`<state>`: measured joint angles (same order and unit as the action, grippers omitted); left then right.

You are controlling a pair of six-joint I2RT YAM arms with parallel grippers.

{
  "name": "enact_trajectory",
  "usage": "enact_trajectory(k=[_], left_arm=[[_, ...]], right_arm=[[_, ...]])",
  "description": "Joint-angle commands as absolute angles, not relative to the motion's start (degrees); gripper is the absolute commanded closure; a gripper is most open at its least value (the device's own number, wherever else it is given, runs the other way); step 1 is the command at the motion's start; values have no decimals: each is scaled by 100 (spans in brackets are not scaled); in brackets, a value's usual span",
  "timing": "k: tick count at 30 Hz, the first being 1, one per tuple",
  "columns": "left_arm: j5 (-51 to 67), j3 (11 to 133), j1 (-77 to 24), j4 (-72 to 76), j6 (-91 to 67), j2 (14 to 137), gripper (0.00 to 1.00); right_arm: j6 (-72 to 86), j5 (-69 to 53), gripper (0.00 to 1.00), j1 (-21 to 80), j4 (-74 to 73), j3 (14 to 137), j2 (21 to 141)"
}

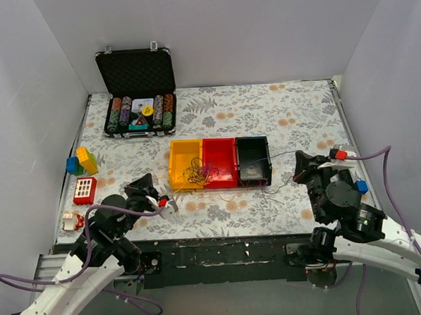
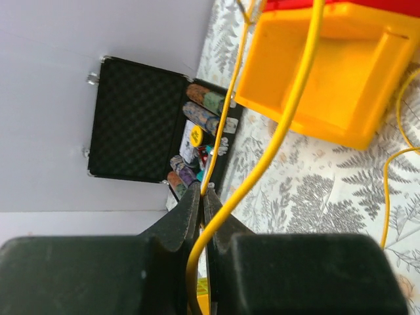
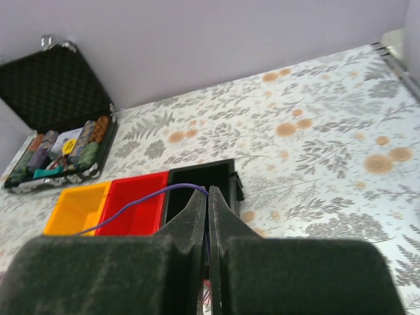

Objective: Untangle the cables

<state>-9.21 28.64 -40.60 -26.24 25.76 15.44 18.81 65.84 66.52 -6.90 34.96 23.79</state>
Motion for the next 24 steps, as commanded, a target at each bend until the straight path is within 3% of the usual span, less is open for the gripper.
enact_trajectory(k=[1, 11, 21, 23, 24], left_arm=[[-1045, 2655, -4043, -3181, 2882, 1503, 100], [-1722, 2330, -4043, -4191, 3120, 1950, 100], [-2355, 2039, -4043, -4254, 3095, 2434, 100], [-2443, 2048, -4034, -4446, 2971, 2574, 100], [-2565, 2004, -4034, -4639, 2892, 2714, 100]], right_arm=[[1371, 7750, 99, 6662, -1036, 4007, 2136], [1089, 8683, 99, 6671, -1492, 4569, 1679], [1028, 9157, 99, 6680, -1871, 5246, 1608], [2050, 9429, 99, 6680, -3077, 5753, 1757], [3484, 9613, 99, 6680, -4712, 6340, 2045]])
